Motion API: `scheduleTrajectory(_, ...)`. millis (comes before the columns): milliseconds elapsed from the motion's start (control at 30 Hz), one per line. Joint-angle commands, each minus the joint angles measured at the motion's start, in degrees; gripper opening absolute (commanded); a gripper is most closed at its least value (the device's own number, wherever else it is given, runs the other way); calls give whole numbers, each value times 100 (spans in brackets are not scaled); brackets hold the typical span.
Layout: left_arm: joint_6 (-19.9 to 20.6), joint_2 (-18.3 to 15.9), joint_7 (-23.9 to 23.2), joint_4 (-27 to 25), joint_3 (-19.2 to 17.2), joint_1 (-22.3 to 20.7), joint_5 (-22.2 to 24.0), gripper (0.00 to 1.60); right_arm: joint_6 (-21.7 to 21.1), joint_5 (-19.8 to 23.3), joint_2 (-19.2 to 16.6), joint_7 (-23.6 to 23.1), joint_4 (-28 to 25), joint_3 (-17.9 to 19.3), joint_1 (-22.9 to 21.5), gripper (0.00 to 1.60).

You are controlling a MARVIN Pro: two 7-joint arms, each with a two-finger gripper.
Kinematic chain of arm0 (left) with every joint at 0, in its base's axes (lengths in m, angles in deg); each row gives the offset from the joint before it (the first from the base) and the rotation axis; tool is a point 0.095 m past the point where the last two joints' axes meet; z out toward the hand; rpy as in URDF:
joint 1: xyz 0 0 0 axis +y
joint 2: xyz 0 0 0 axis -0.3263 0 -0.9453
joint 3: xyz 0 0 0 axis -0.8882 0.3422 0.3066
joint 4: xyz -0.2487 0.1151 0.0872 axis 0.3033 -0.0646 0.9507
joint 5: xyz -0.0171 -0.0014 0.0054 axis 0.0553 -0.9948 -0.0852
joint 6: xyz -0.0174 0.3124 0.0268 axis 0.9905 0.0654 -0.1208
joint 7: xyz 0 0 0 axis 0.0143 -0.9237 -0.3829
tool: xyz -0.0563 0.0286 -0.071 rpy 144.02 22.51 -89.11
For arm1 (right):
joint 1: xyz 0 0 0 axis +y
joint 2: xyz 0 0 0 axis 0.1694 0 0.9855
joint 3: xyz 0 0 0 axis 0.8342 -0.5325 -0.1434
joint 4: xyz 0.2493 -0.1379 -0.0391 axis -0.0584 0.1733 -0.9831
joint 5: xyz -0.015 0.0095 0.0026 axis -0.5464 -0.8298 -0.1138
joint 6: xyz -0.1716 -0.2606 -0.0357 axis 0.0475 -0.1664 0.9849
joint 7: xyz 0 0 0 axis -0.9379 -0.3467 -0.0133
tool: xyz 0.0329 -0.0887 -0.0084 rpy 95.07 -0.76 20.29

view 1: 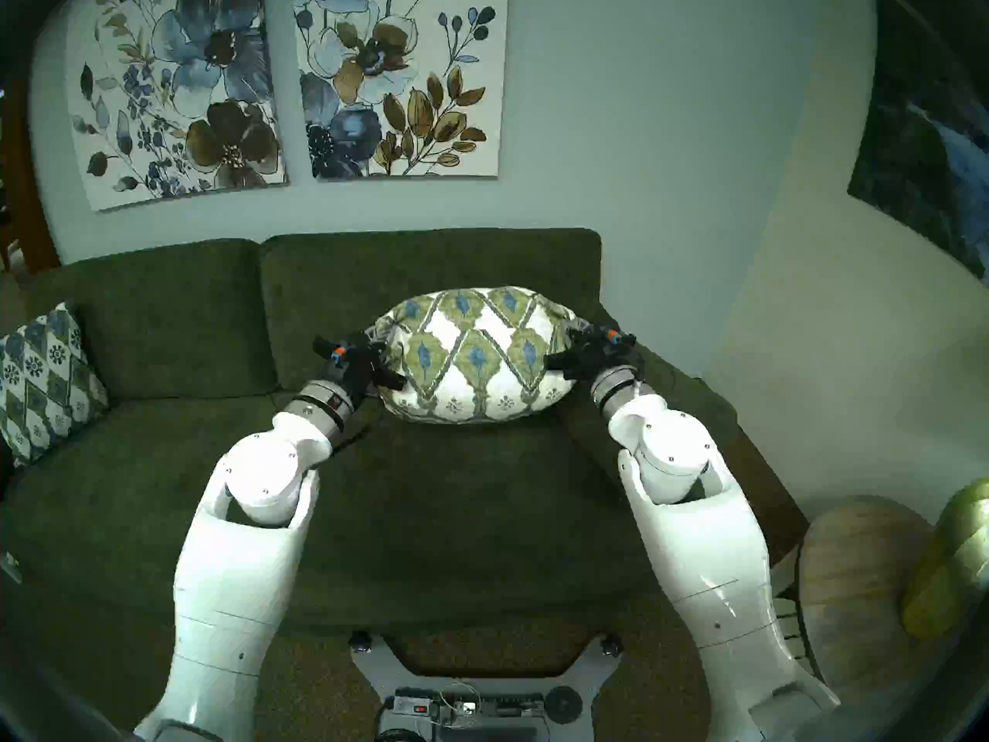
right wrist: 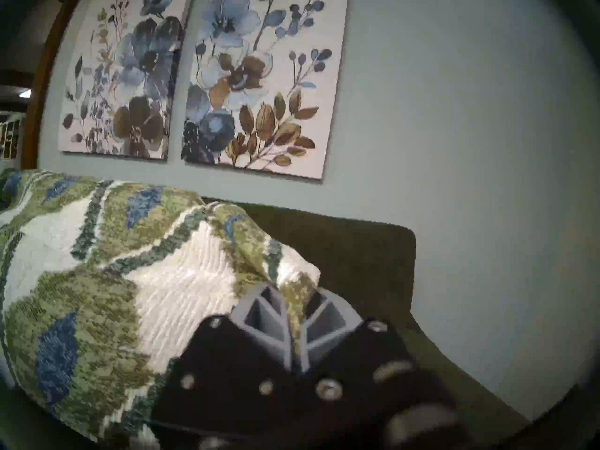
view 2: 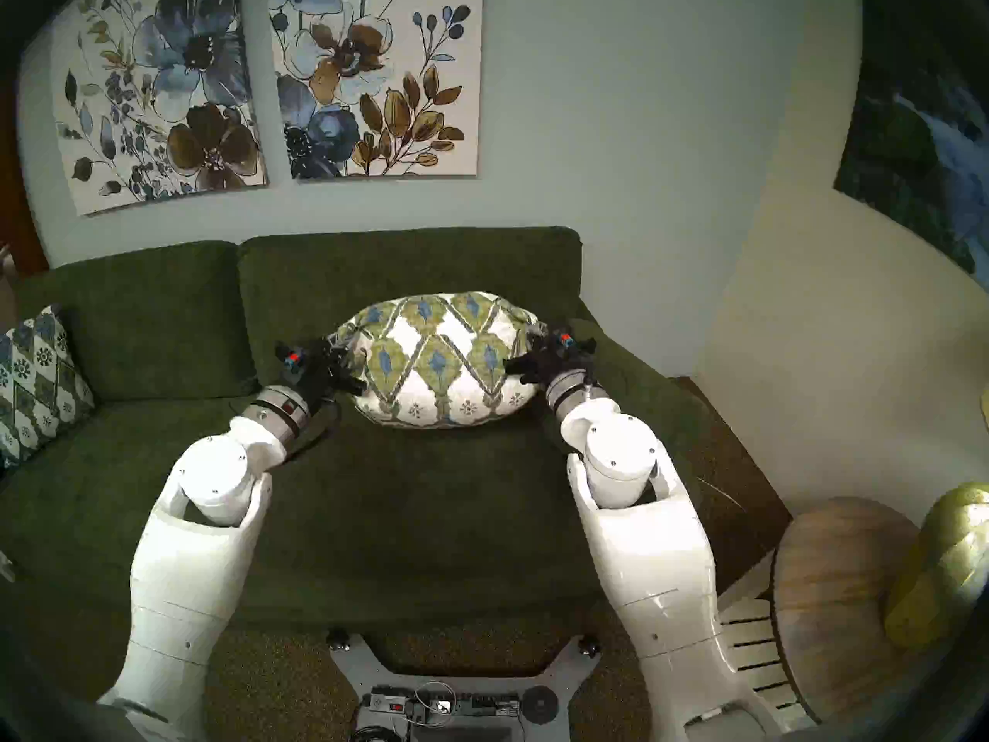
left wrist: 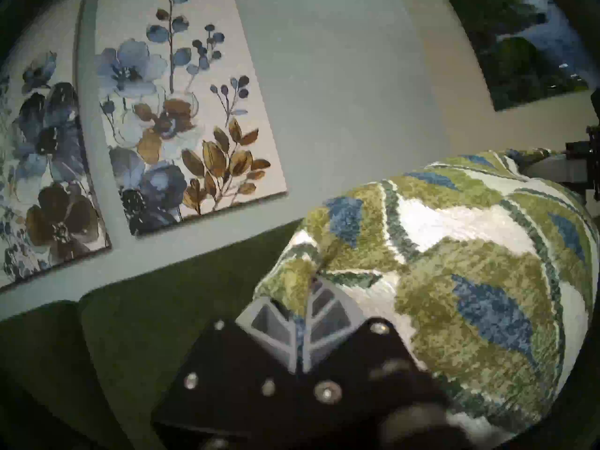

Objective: Fluff a cushion

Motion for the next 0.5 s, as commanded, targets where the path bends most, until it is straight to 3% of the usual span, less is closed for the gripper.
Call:
scheduleTrajectory(0,-52,-145,119,-363,-232,-662,-25,0,93,-19,182,80,-423,74,-659,0)
scheduleTrajectory(233,35,-182,130,-172,-221,-953,-29,0,26,-79,435,72,-298,-159,-930,0)
scheduleTrajectory(467,228,-75,187,541,-33,-1263,-48,0,-133,-191,670,111,414,-572,-1131,0)
